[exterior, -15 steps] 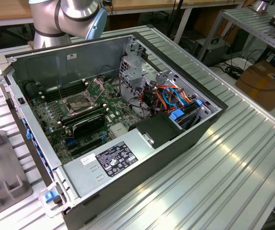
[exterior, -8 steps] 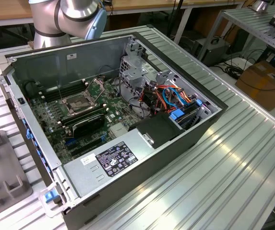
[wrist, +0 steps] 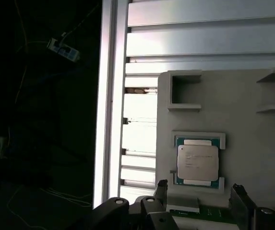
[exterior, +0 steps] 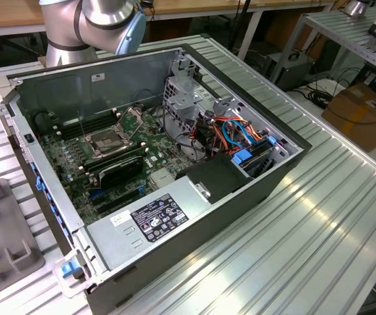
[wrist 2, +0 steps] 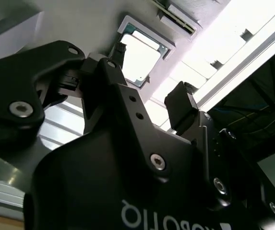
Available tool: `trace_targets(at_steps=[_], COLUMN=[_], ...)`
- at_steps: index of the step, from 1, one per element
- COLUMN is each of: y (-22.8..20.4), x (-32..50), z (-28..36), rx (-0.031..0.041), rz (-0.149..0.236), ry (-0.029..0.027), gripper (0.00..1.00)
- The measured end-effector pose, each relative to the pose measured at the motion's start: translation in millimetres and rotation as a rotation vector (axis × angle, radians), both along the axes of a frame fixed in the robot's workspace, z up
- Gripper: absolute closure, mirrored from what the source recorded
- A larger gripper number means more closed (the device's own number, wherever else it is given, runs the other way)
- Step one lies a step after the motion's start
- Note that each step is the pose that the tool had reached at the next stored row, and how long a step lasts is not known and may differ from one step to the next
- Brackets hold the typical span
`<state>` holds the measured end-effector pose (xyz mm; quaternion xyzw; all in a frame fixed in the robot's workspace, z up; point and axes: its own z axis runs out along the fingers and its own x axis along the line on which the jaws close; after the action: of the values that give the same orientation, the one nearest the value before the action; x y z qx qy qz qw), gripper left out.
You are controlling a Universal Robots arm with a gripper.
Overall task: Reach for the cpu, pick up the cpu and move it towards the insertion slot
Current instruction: 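Pick up the cpu and move it towards the insertion slot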
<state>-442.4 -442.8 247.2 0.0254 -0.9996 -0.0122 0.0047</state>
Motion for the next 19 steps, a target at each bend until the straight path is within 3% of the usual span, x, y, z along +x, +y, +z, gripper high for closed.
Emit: trace_targets(at_steps=[2,5,7,8,13,19], y=[3.5,9.1,12.7,13.8,17.4,17.9], x=[-0.1,0.1,0.1,0.2,-0.2,-0.2], z=[-7.9,-16.7,-19.4,-23.8,-43.5,-45.7], rx=[-0.0029,-0.0225,-0.0276,-0.0281,-0.0281,-0.0282], rz=[0.026,0.026,0.026,0.026,0.026,0.026], ry=[-0.0001,0.0002,0.0003,-0.0023,-0.0031,-0.0030], gripper=[0.38,0.38,0.37,0.31,0.31,0.31])
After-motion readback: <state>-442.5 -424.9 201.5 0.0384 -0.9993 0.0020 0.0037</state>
